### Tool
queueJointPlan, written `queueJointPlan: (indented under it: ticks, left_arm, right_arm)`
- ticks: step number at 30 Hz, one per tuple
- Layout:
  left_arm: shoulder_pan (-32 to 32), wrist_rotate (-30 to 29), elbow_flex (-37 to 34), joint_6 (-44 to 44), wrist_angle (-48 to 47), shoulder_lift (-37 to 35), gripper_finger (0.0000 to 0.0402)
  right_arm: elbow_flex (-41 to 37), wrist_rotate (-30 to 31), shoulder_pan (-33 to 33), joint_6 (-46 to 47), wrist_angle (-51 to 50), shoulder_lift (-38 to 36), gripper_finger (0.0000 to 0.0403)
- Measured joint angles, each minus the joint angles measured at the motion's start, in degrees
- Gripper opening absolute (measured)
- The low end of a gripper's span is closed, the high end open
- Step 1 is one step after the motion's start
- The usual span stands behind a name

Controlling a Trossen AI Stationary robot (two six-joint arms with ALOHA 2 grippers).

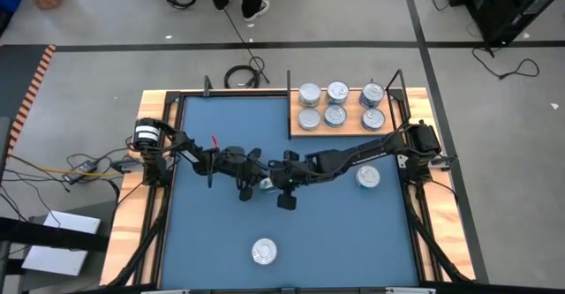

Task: Stack canned seafood by type on shelf
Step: Stack the green tuna can on to the green tuna can on the shelf

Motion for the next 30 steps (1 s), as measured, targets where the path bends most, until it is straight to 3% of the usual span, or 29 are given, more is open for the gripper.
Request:
queueJointPlan:
  ticks: [6,22,30]
  left_arm:
    - [0.02,-0.29,-0.02,0.3,-0.22,0.0,0.0005]
    - [0.09,-0.75,-0.11,0.35,-0.38,0.0,0.0005]
    - [0.11,-0.77,-0.13,0.33,-0.29,0.0,0.0005]
  right_arm:
    - [0.04,-0.08,-0.13,-1.99,-0.44,0.0,0.004]
    - [0.04,-0.54,-0.5,-4.24,-0.81,-0.13,0.0219]
    - [-0.02,-0.39,-1.95,-5.03,-1.2,-0.61,0.0255]
